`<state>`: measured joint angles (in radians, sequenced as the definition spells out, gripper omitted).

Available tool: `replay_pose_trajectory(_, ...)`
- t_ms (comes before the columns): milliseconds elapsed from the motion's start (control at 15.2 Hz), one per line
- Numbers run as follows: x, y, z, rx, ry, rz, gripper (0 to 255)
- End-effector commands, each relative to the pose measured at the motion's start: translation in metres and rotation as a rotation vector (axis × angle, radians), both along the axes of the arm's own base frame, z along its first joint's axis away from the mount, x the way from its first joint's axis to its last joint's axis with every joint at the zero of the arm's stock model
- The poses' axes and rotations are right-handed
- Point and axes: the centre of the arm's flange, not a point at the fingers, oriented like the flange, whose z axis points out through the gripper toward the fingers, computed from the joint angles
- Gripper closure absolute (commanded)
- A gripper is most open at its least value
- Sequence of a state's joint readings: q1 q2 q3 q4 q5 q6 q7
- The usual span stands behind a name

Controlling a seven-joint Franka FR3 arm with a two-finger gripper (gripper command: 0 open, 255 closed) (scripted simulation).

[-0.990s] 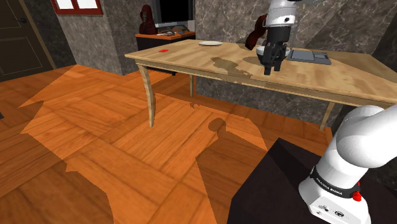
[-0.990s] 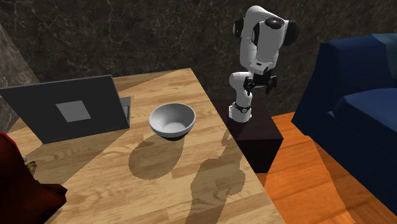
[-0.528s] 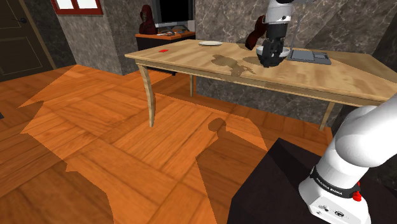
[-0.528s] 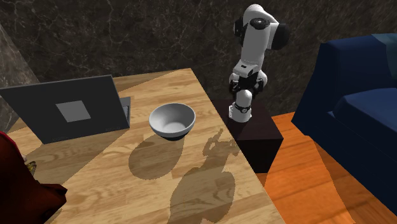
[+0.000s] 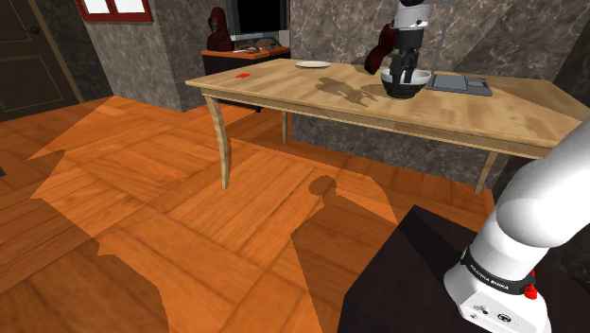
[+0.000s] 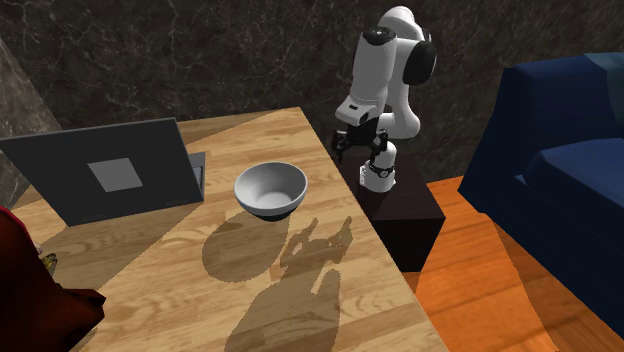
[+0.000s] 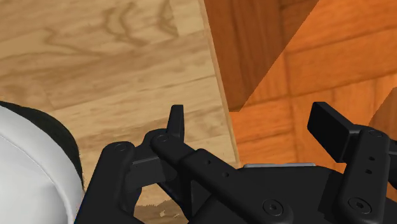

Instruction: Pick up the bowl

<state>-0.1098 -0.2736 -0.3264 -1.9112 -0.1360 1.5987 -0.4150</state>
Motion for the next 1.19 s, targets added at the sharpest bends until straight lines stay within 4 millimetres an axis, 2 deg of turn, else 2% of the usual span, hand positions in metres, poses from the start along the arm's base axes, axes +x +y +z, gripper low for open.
replay_pose_trajectory(0, 0.012, -0.023, 0.006, -0.014, -0.006, 0.005, 0)
replay_pose_trajectory(726, 0.070, -0.137, 0.033, -0.082, -0.039, 0.026, 0)
replay_pose_trajectory(1122, 0.070, -0.137, 0.001, -0.082, -0.039, 0.026, 0)
